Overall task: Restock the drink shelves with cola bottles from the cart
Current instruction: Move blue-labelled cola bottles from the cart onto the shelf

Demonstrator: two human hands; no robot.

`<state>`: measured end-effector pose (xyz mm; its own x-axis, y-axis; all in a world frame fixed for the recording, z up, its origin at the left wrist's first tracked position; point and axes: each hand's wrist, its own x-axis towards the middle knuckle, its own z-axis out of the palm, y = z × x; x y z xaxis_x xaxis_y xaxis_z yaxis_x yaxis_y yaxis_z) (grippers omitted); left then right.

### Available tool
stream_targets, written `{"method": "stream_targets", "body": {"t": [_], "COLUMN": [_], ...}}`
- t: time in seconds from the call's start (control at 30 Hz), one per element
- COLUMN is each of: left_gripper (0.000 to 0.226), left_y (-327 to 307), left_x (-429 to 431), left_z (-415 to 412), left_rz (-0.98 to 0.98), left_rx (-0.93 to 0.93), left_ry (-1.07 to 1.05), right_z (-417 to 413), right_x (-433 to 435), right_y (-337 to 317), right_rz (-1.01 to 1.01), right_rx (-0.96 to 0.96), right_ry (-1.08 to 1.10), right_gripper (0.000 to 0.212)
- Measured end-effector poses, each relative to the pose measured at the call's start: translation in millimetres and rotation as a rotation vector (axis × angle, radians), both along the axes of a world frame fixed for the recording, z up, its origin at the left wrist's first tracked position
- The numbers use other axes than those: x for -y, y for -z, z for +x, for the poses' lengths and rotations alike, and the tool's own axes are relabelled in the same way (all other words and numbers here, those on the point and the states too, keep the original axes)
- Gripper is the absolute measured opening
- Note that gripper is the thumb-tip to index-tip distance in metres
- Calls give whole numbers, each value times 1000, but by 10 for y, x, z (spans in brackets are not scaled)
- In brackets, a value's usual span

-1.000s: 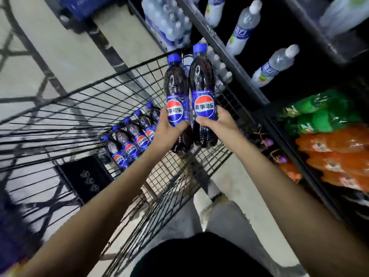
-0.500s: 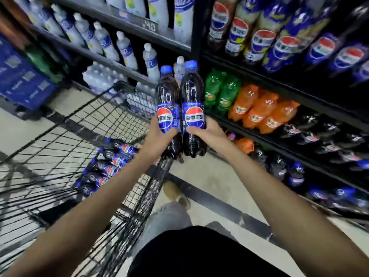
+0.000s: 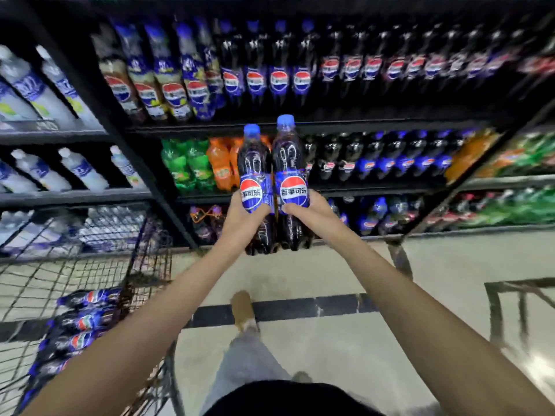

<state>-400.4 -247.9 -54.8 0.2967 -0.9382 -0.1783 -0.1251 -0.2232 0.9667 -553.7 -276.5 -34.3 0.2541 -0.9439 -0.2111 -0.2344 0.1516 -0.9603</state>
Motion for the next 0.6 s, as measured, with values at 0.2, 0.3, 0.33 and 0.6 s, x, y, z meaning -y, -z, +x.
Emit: {"method": "stream_targets", "body": {"t": [0.2, 0.3, 0.33, 0.6], "left_gripper": [30, 30, 31, 41], "left_y": [-229, -310, -323, -207], "left_x": [169, 378, 468, 1355], "left_z": [-799, -1070, -1151, -1719], "left_rz": [-70, -57, -51, 18], "left_rx": [-21, -13, -18, -56], "left_ry": [137, 218, 233, 308], "right_z": [-786, -1054, -1137, -1730], "right_x": [38, 178, 239, 1003], "right_y": [-72, -87, -84, -6], "right_rz": [-68, -72, -74, -51], "right_rx": [-19, 1, 12, 8], "right_ry": [121, 172, 187, 243], "right_gripper": [5, 2, 6, 17]}}
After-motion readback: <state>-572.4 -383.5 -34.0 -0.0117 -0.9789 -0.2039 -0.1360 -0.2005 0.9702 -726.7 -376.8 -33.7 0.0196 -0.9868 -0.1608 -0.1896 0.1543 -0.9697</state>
